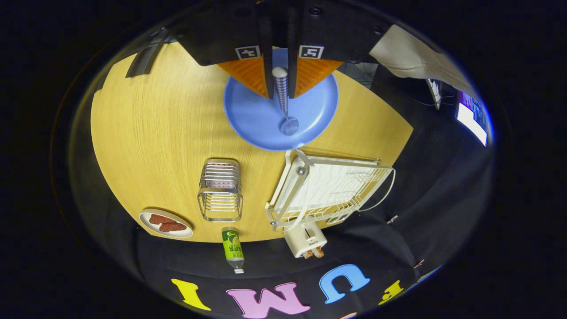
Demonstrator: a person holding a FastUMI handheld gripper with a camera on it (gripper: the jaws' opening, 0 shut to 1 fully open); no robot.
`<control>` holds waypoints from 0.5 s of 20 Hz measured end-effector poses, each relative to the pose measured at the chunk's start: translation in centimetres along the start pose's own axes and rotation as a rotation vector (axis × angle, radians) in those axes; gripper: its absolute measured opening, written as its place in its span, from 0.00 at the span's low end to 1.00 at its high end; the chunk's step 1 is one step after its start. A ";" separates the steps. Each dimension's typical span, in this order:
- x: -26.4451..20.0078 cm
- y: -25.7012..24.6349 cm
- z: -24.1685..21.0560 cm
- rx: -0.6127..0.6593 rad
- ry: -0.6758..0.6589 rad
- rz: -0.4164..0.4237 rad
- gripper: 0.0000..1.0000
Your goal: Take the plate from the dish rack, then take the spoon from the basket and place it into the plate.
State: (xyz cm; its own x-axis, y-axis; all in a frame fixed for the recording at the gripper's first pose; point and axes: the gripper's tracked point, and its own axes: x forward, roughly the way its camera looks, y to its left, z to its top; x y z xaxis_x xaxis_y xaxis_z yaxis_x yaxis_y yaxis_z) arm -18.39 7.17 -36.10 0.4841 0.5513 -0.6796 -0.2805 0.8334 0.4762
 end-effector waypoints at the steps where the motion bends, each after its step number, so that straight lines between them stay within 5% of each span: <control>1: 0.2 -0.4 -0.3 -0.007 0.010 -0.011 0.17; 6: 0.7 -1.0 -0.8 -0.024 0.031 -0.037 0.23; 10: 0.9 -1.2 -0.6 -0.018 0.032 -0.037 0.54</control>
State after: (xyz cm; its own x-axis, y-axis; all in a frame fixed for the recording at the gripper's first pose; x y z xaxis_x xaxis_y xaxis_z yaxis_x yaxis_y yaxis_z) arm -18.12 6.72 -37.62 0.4678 0.5207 -0.7142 -0.2776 0.8537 0.4406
